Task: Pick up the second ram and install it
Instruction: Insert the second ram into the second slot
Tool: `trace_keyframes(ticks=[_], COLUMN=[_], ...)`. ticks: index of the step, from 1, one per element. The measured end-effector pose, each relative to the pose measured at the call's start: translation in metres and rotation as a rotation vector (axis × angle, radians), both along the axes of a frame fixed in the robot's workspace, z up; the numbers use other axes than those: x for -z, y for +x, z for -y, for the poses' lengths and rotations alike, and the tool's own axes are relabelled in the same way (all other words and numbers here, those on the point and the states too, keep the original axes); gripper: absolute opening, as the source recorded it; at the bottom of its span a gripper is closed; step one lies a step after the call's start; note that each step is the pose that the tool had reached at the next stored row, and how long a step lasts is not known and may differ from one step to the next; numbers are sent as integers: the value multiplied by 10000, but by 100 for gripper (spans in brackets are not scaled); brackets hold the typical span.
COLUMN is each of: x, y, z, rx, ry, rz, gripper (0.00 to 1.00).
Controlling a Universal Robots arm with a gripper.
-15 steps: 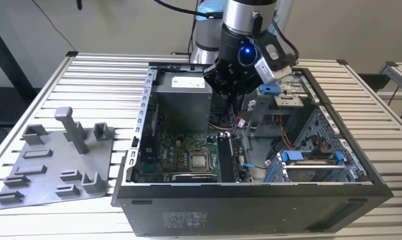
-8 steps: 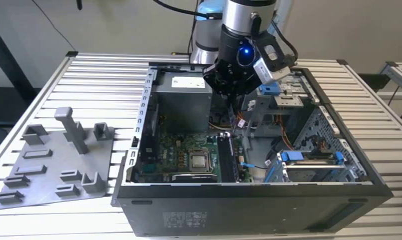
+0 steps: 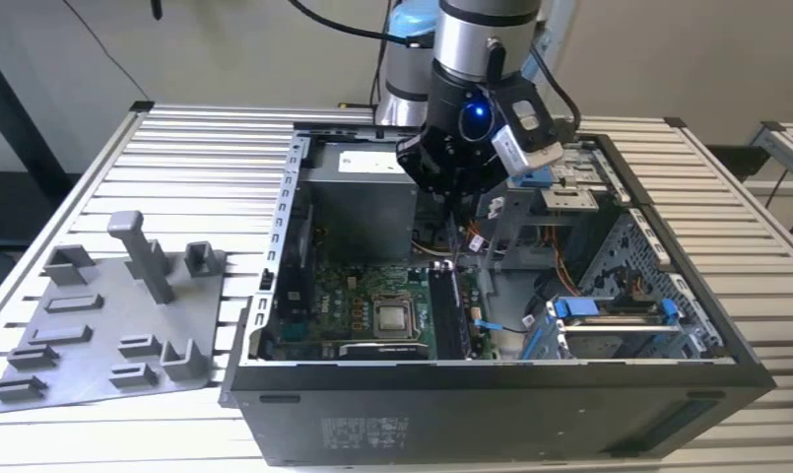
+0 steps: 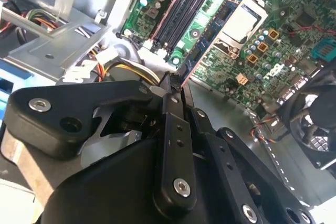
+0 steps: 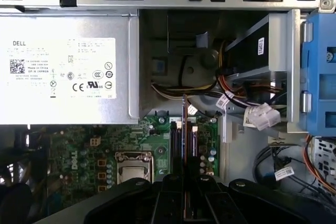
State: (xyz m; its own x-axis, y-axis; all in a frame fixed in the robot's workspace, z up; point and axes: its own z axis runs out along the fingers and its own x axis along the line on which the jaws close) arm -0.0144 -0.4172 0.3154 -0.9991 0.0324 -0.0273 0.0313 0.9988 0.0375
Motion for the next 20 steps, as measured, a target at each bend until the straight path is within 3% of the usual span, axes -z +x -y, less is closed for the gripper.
trace_keyframes(ticks=[8,14,20], x=[113,159,249], y=[-3,-3,-12], z=[0,0,0], rx=[7,6,-25], ry=[-59,-363,-418], rz=[-35,-36,-36], gripper=[15,15,15])
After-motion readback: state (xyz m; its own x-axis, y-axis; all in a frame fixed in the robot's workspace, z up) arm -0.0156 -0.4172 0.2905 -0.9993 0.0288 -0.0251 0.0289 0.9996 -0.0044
